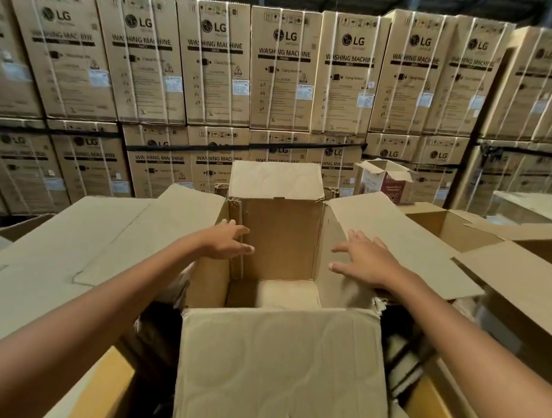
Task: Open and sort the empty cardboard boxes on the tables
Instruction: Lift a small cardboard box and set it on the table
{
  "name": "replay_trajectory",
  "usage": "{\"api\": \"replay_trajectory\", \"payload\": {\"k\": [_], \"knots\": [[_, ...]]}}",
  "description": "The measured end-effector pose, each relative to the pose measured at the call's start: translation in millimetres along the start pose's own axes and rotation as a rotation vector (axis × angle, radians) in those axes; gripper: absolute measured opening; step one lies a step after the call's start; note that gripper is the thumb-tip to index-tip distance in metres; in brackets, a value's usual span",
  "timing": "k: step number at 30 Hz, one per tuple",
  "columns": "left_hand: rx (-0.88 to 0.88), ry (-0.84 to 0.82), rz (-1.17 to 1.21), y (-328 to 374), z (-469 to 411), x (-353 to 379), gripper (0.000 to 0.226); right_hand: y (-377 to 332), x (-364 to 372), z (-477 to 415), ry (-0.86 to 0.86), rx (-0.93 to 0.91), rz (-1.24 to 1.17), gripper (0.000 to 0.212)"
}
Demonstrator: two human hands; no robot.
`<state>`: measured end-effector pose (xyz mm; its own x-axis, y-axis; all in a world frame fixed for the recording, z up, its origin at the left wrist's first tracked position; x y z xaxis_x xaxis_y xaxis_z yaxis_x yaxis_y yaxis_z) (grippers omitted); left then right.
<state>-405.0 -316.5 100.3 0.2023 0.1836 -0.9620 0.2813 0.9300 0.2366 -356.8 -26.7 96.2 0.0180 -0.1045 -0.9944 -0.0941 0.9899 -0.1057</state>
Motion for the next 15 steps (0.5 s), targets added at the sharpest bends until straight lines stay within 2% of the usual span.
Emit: {"api": "replay_trajectory", "payload": {"k": [2,4,6,7,9,11,13,15], "knots": [[0.064,-0.073,0.149,21,36,4,0.062,0,-2,26,-0.003,-0.036,-0.084,0.051],[0.112,-0.128,0.282,40,70,10,0.06,-4,-6,52,-0.002,-0.073,-0.216,0.038],[0.139,-0.105,0.296,58,101,20,0.061,-13,-7,75,-0.011,-0.125,-0.305,0.03],[0.143,-0.098,0.266,66,113,26,0.062,-18,-4,86,-0.024,-0.144,-0.298,0.033],[0.13,-0.057,0.053,79,131,44,0.063,-27,14,104,-0.008,-0.16,-0.162,0.048],[0.073,0.07,-0.171,87,139,58,0.064,-32,31,111,0.084,-0.167,-0.019,0.056],[0.014,0.159,-0.23,90,139,66,0.065,-35,34,112,0.129,-0.149,0.006,0.058],[-0.025,0.181,-0.239,90,138,67,0.066,-36,32,110,0.108,-0.13,0.016,0.061]]}}
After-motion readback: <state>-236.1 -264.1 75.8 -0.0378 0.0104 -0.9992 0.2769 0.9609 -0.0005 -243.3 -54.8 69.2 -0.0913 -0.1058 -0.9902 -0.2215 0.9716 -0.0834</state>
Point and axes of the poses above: each hand's wrist, its own z-axis away from the middle knuckle, its own x-axis out of the palm, y = z × x, the point moved 2 cm from there along -z, towards the middle knuckle, and after that the axes turned 2 degrees about x, right-handed, at the moved point
